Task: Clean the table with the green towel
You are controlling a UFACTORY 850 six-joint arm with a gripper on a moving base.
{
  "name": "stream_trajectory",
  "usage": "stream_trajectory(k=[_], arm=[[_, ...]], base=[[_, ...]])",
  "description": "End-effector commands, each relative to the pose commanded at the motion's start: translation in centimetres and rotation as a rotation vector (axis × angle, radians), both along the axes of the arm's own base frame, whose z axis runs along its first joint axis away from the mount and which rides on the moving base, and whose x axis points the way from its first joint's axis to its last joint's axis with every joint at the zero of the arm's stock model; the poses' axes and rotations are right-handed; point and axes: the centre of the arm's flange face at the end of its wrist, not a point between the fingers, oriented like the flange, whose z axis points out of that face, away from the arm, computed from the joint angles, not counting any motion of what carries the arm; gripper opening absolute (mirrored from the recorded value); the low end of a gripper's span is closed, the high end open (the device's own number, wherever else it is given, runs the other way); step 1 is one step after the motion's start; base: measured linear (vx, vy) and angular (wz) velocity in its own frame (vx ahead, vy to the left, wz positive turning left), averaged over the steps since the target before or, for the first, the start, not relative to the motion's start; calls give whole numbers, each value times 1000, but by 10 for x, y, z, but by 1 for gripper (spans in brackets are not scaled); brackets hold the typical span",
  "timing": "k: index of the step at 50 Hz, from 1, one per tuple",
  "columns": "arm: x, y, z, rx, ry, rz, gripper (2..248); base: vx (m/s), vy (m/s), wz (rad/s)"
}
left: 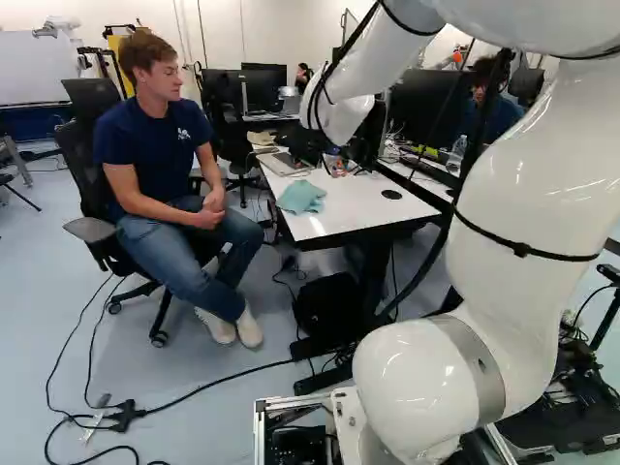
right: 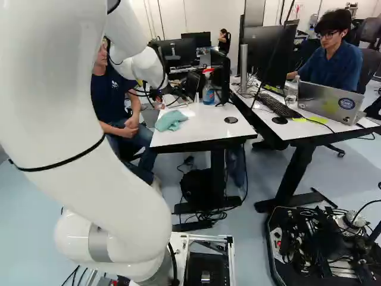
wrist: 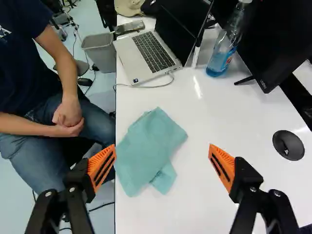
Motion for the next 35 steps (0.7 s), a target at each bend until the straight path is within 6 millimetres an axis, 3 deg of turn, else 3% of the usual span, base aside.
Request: stream_trajectory(k=[35], arm=[[-94,-21,-73,-26,-181,-23,247]], base=[[0,0,0]])
